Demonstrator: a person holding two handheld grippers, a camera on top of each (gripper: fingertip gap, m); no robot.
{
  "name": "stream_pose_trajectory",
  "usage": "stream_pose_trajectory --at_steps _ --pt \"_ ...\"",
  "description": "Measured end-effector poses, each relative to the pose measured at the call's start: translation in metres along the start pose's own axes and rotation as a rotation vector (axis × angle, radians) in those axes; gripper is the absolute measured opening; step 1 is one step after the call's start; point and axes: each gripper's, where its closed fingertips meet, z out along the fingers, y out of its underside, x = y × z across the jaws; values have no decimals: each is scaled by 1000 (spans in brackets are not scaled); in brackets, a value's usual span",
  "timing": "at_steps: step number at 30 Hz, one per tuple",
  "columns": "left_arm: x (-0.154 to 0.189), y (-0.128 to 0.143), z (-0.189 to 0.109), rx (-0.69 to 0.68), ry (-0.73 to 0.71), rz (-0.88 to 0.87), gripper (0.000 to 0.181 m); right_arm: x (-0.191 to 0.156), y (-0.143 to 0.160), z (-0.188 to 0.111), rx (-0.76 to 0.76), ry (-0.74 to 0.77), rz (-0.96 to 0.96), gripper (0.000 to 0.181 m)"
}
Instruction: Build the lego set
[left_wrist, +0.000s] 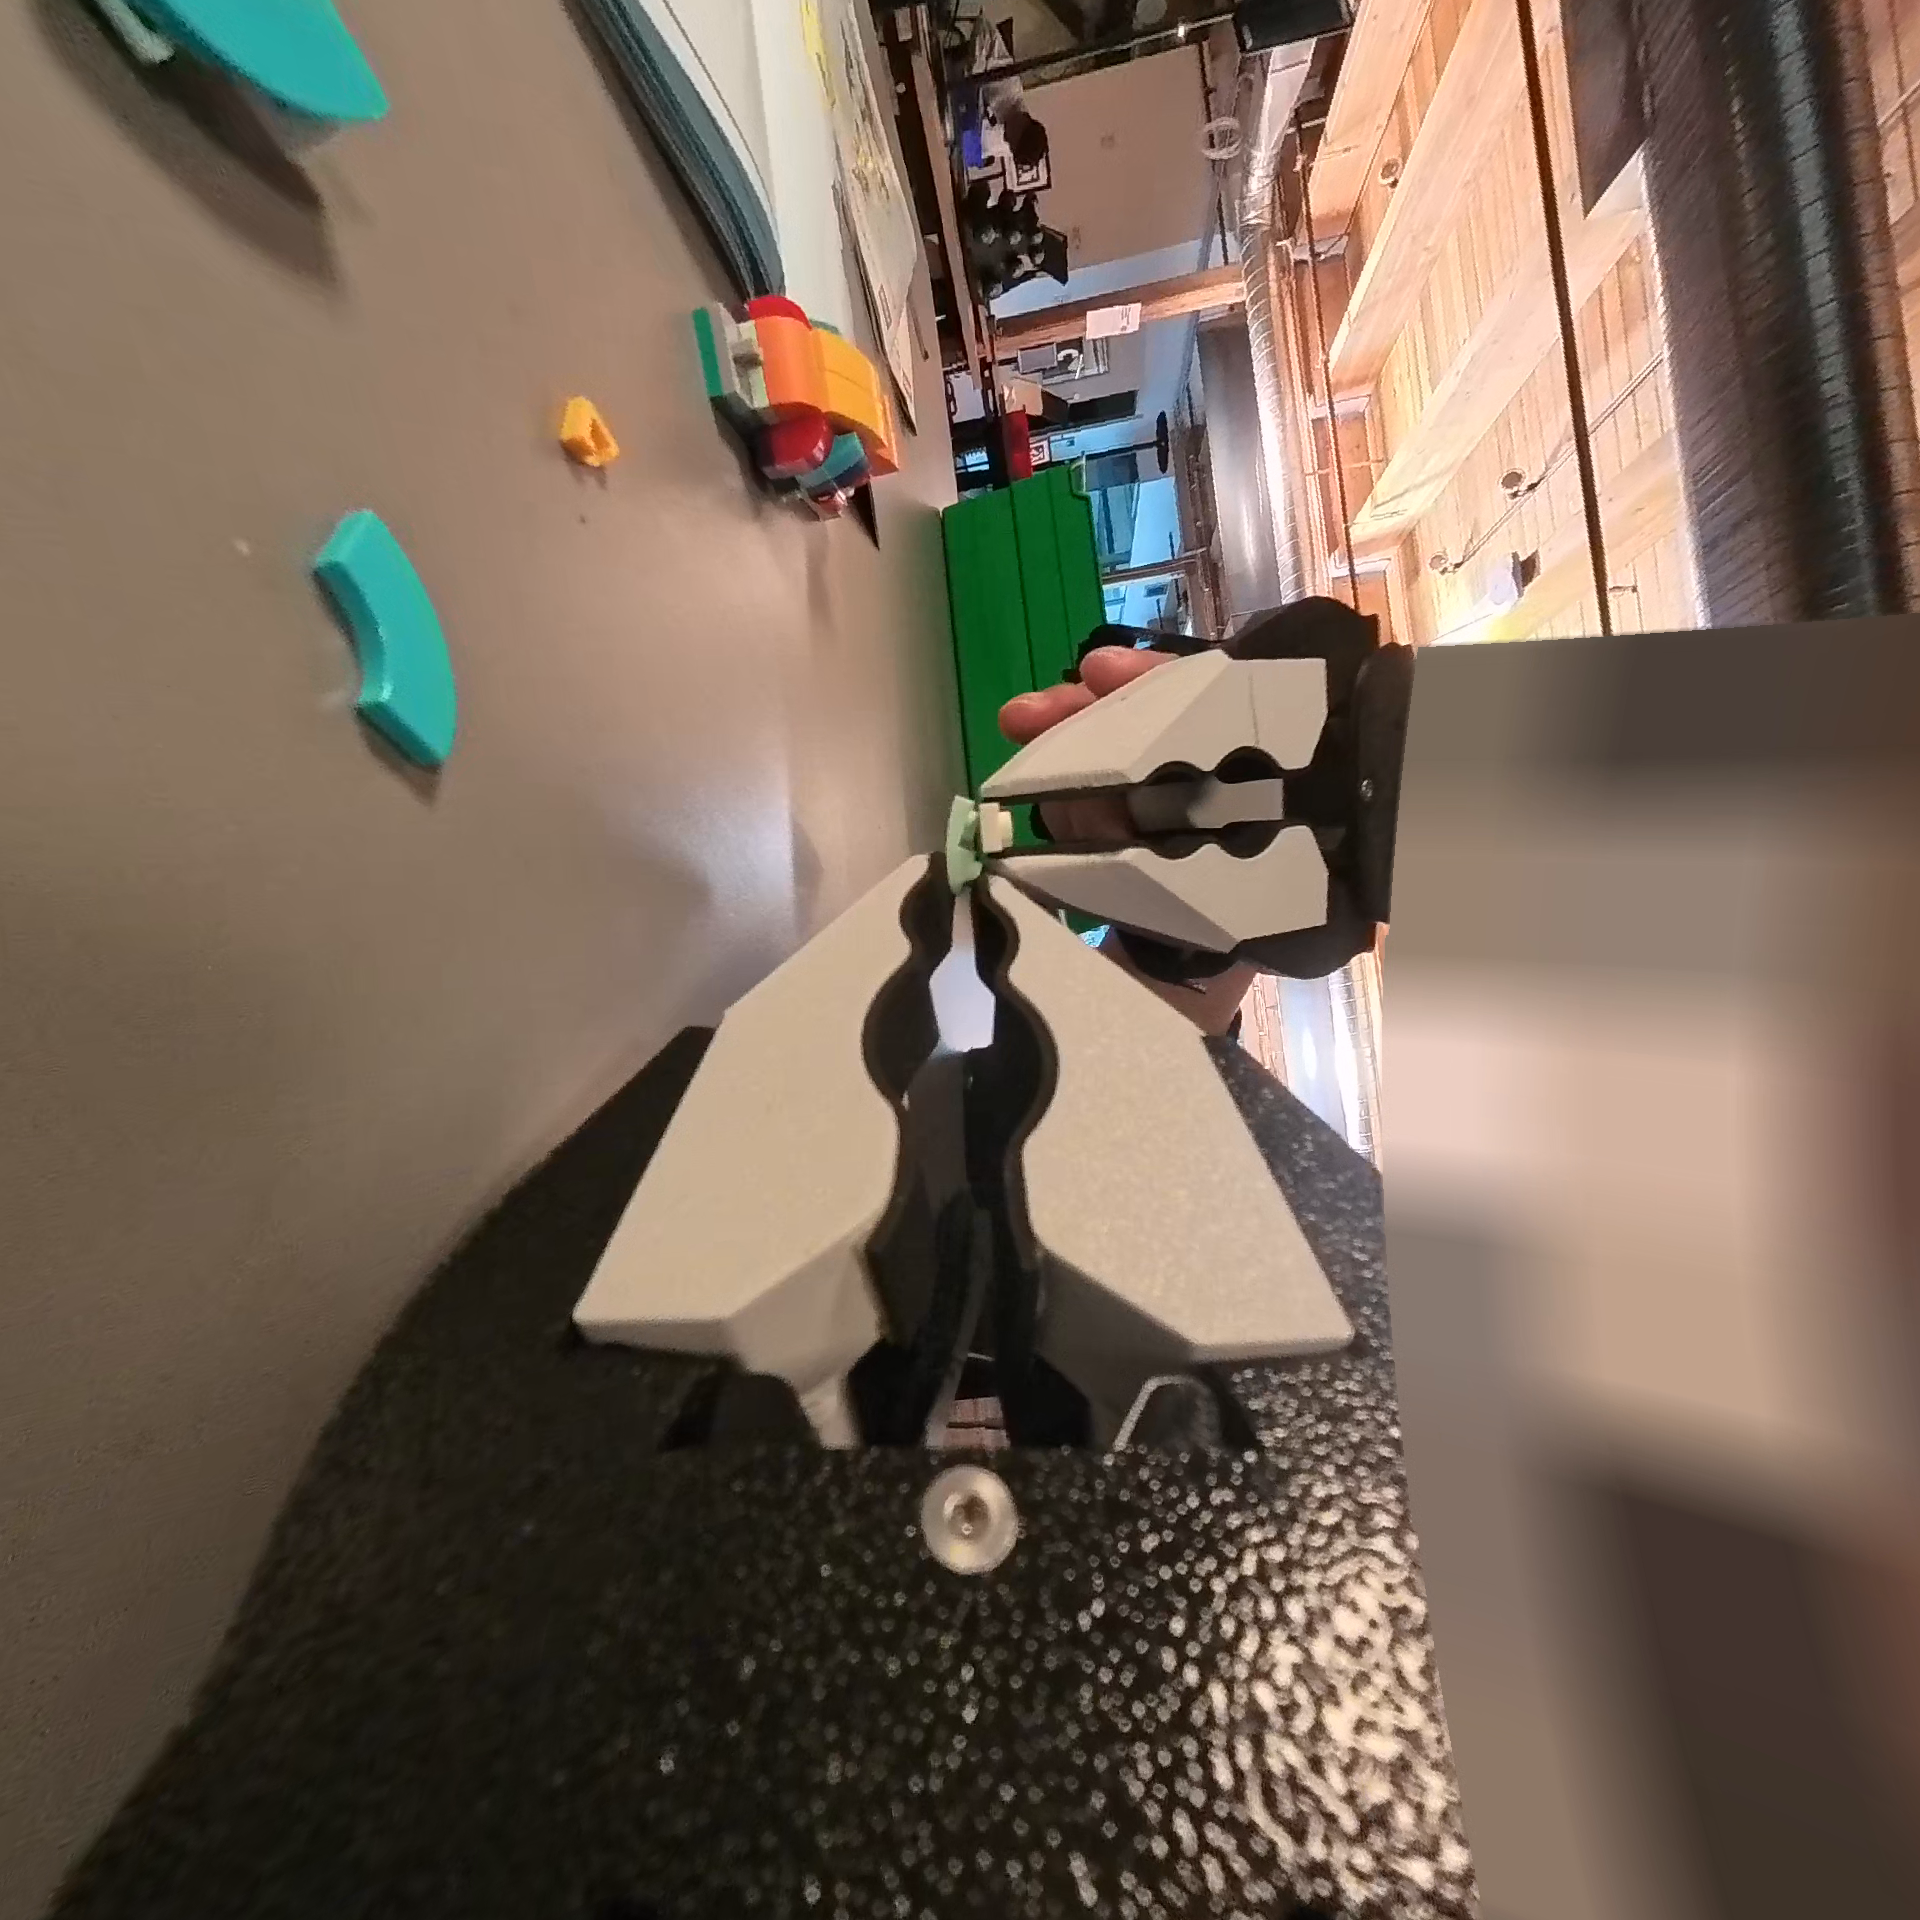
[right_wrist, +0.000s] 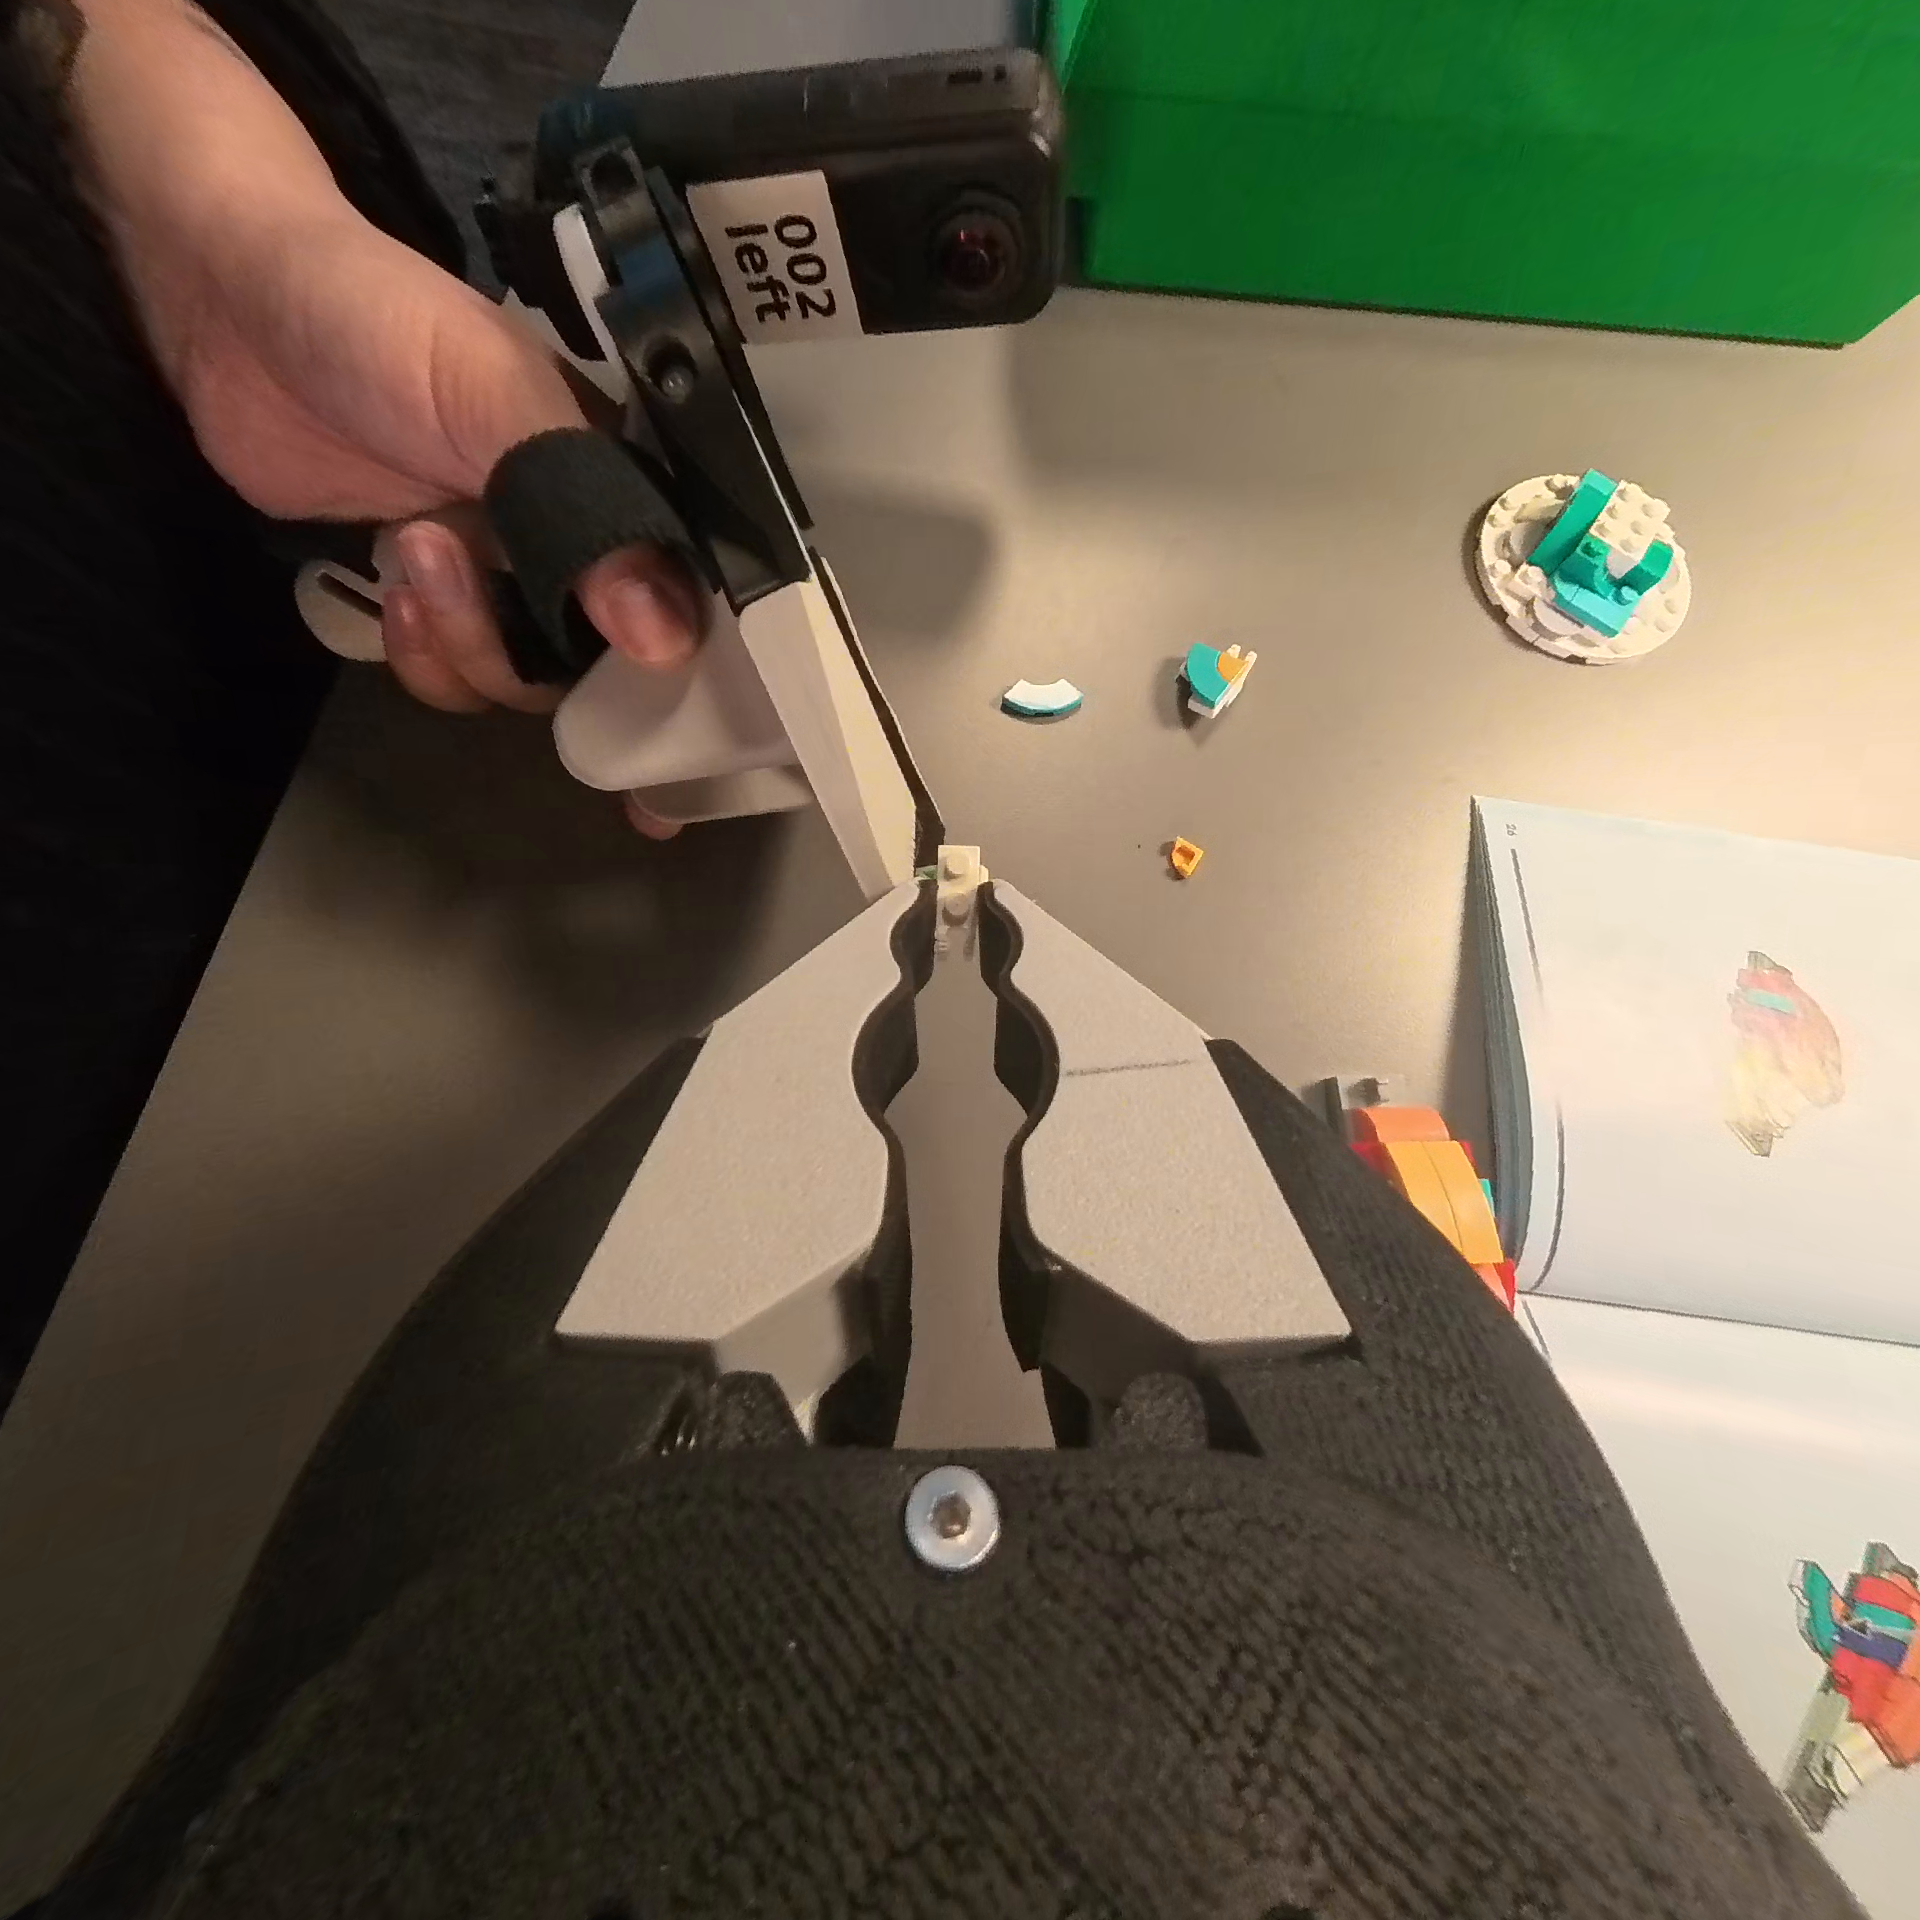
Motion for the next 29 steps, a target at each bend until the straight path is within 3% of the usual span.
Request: stream_pose_trajectory --at_steps 19,29 --pt "3 -1 0 16 35 -36 2 0 -2 -1 -98 -18 -48 7" --pt "15 -4 -4 55 137 -85 1 0 -11 -4 -202 -67 -72 6"
